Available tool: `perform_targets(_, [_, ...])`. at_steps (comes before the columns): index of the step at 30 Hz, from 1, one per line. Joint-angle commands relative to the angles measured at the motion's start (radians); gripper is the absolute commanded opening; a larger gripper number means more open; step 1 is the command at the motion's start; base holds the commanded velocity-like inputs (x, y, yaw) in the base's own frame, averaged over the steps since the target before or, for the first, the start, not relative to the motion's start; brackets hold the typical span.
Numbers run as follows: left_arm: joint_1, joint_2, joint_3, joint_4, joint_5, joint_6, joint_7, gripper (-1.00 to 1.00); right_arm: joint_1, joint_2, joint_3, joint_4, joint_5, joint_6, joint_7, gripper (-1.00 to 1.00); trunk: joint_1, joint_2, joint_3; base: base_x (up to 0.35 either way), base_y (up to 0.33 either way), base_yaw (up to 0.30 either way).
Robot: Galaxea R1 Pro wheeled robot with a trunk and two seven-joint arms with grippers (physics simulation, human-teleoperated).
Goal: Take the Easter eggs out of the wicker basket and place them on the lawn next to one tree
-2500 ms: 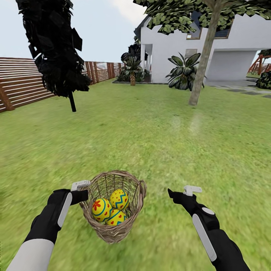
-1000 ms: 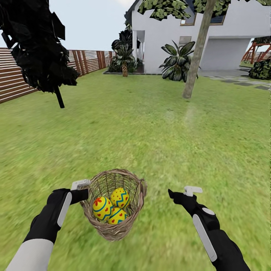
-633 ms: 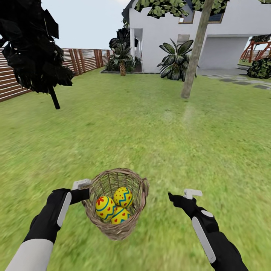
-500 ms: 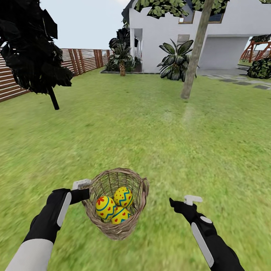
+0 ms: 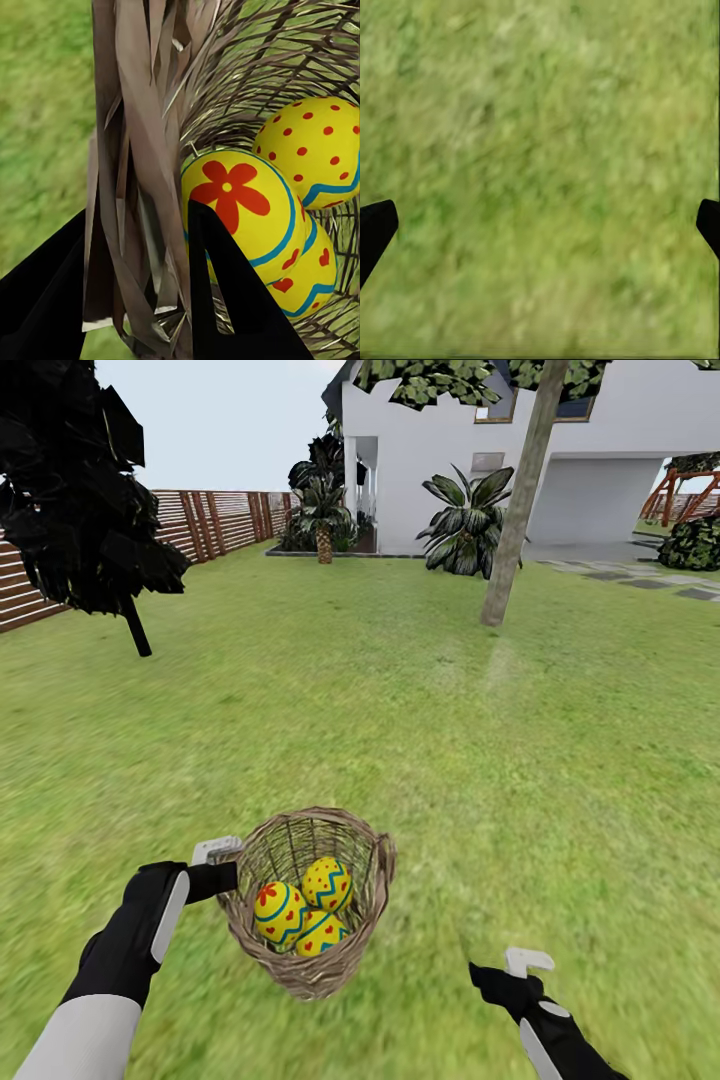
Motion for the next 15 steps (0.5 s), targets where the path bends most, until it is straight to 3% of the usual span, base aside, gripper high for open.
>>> perform_targets(1, [-0.001,-0.001,0.001,0.000,0.016,0.006,0.001,-1.00,0.000,-0.001,0.005,0.008,0.001,-0.002,-0.007,1.00,-0.004,0.007,0.002,0.005,-0.003,0.000])
perform_targets(10, [-0.001,-0.002,0.001,0.002,0.017,0.007,0.000,-1.00,0.001,0.005,0.013,0.106,0.018,-0.046,-0.005,1.00,-0.038,0.070,0.031,0.000,0.000,0.000])
perform_targets(15, [-0.001,-0.001,0.001,0.003,0.017,0.007,-0.002,-1.00,0.001,0.010,0.013,0.187,0.110,-0.076,-0.005,1.00,-0.058,0.105,0.046,0.000,0.000,0.000])
